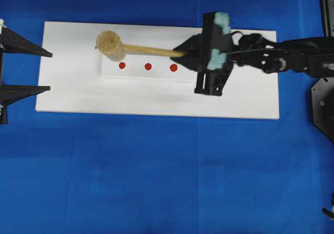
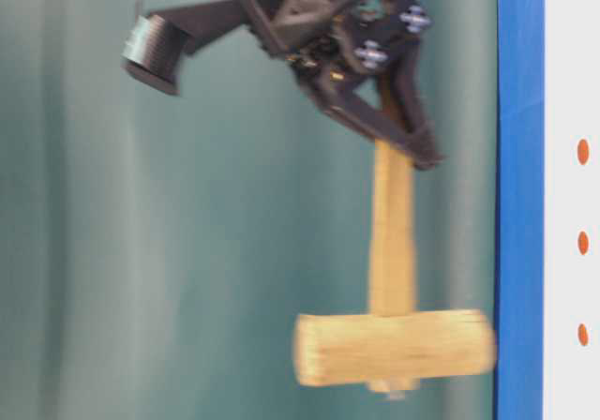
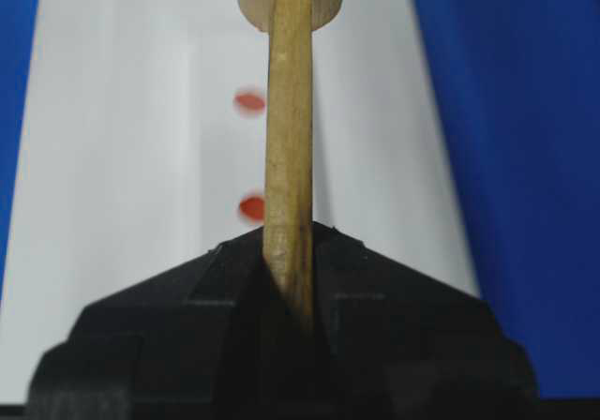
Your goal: Hit the mark with a hammer.
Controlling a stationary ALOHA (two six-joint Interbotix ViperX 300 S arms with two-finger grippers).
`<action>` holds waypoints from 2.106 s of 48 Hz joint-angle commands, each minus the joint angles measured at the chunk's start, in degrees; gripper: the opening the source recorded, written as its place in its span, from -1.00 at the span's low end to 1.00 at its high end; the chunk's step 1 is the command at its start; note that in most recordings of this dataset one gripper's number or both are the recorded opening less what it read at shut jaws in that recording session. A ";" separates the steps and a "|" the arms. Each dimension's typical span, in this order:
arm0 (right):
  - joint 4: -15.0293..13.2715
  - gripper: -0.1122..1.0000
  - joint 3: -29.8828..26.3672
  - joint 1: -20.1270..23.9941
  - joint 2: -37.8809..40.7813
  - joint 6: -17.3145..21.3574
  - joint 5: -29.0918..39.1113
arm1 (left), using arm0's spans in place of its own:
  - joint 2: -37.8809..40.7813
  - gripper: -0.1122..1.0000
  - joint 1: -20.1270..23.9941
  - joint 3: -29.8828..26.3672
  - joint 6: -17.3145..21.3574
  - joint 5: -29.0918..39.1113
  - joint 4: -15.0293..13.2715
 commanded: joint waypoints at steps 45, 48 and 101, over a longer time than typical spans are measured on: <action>3.60 -0.77 9.14 1.23 -15.12 -0.09 -4.22 | 0.53 0.55 0.00 0.00 -0.18 -0.44 -0.09; 3.69 -0.77 10.28 1.32 -16.70 0.00 -4.22 | 0.53 0.55 0.00 0.00 -0.18 -0.44 0.00; 8.61 -0.77 13.36 2.11 -13.10 -0.97 -5.45 | 0.62 0.55 0.00 0.09 -0.18 -0.26 -0.09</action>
